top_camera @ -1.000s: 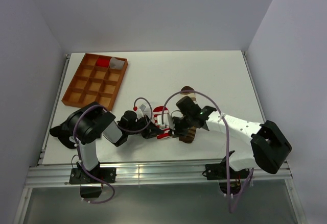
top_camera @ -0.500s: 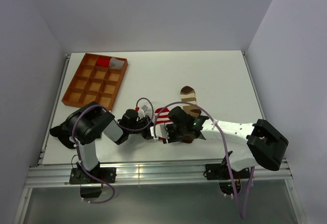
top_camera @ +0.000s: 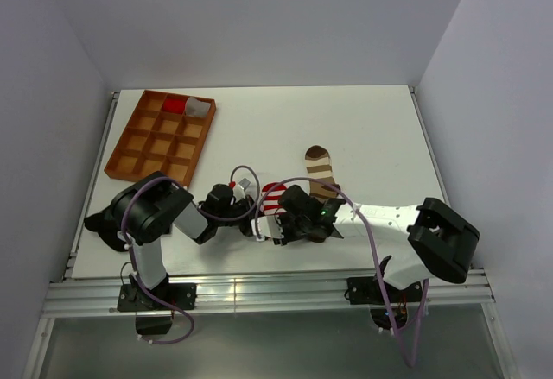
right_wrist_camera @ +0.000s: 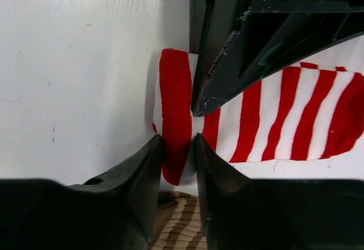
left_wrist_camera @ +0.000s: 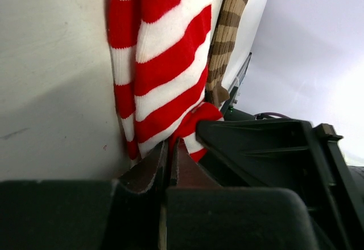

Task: Roll the socks
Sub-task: Roll the sock at the center of the board.

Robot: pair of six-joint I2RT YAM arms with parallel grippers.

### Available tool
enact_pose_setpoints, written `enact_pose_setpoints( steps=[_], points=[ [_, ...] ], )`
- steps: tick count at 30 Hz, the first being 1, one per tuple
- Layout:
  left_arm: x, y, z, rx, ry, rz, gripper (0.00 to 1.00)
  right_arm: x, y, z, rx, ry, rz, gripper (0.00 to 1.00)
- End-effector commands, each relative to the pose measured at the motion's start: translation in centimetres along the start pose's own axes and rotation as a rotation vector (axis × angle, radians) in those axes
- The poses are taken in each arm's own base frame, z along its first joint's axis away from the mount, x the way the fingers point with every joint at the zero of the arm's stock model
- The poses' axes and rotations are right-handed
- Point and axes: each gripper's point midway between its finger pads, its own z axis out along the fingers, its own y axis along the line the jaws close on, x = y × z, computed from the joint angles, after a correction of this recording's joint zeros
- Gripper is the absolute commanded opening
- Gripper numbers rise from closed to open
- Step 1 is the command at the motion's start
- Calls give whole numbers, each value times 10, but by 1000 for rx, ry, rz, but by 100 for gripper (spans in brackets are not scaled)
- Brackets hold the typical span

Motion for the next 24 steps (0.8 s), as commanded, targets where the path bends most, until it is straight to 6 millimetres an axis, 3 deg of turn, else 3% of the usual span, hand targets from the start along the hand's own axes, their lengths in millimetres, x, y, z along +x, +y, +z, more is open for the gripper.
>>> enact_pose_setpoints(
  steps=[1,4,6,11,15,17,24],
  points=[
    [30,94,-20,-339,50,-113,0,8,-4,7,21,50,-15,33],
    [30,92,-18,-324,59,-117,0,10,-2,11,-5,68,-3,27],
    [29,91,-19,-323,54,-120,1,4,0,10,-42,59,20,18],
    [18,75,-21,-289,0,-83,13,-3,5,7,-157,56,82,9],
    [2,68,-25,-331,-69,-18,25,-5,3,1,-280,53,185,8],
    [-8,57,-26,-331,-104,34,27,-4,2,1,-320,59,230,7],
    [-31,49,-43,-409,-226,124,28,6,-3,4,-438,72,373,7]
  ],
)
